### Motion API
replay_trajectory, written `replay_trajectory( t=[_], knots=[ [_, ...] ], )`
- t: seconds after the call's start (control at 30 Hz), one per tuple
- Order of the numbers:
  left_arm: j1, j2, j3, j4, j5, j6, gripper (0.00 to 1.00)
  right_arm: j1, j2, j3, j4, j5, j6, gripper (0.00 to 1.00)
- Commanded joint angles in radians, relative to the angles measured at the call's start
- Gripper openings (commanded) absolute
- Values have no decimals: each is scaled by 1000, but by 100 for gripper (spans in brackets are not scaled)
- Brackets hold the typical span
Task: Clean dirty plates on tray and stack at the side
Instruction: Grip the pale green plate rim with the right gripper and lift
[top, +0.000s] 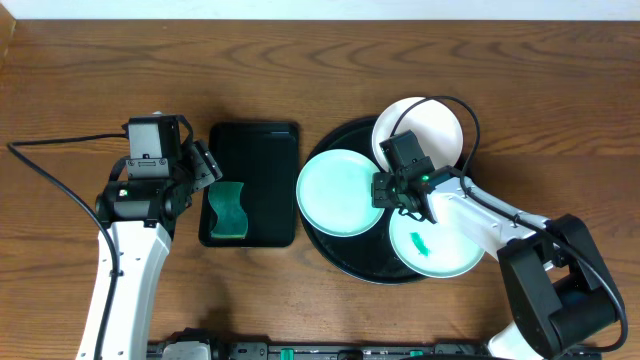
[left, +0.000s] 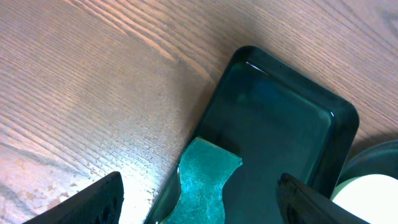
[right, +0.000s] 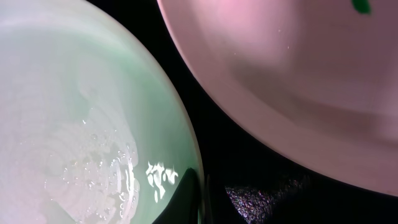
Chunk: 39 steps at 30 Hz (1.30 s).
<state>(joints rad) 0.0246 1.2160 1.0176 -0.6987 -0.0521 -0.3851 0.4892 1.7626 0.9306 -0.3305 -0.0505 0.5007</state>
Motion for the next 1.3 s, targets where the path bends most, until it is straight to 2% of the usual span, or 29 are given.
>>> replay_trajectory(
  t=[0.0,0.8,1.03,1.27],
  knots=[
    [4,0,17,0,-13,-1,79,11,6,-9,2,0,0,1],
    [4,0,17,0,-13,-1,79,0,-158,3,-100,-15,-24,1],
    [4,0,17,0,-13,-1,79,-6,-180,5,-96,-103,5,1],
    [4,0,17,0,-13,-1,79,-51,-268,6,-161,-109,77,1]
  ],
)
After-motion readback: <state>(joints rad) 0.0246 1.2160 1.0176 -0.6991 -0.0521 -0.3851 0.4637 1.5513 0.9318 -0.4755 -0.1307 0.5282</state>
